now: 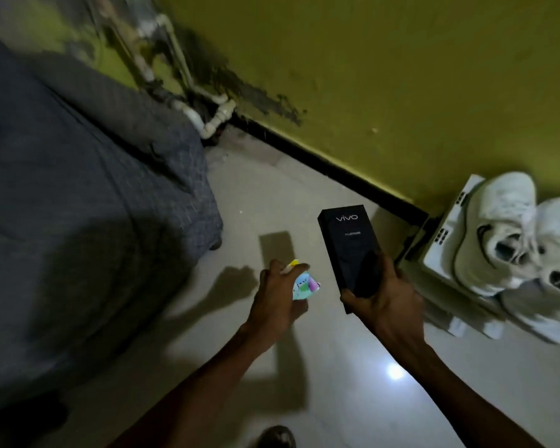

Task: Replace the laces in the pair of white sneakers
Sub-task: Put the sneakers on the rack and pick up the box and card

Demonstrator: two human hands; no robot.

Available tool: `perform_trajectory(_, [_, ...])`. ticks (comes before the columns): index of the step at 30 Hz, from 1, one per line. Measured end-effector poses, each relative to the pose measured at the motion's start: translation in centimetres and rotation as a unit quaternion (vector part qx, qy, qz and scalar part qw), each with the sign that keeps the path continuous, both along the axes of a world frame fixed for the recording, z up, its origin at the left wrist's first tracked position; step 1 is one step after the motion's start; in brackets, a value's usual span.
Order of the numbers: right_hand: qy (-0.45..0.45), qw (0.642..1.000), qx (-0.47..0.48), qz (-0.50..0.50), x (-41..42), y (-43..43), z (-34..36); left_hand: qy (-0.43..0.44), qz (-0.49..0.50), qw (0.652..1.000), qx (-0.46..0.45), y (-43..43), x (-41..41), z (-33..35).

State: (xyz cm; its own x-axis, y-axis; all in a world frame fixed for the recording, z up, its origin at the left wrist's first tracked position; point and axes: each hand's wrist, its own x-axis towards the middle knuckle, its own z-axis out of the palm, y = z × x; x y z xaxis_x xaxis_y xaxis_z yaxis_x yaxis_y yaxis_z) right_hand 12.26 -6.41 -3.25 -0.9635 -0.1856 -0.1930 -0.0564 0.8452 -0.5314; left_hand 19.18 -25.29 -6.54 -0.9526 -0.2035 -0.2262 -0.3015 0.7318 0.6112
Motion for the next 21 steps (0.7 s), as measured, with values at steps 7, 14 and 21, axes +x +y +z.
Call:
perform_trajectory(7, [-0.005, 0.996, -0.021, -0.086, -4.2, 4.7, 26.8, 0.013, -0.056, 0.998, 0.012, 3.1, -6.0, 28.2])
perform_trajectory(14, [0.046, 0.983, -0.020, -0.177, -11.1, 14.0, 42.5, 0.061, -0.070, 0.995, 0.045, 10.9, -16.4, 44.8])
perform_trajectory(21, [0.092, 0.963, 0.004, -0.253, -21.3, 20.3, 43.7, 0.075, -0.200, 0.977, 0.004, 19.6, -28.7, 45.1])
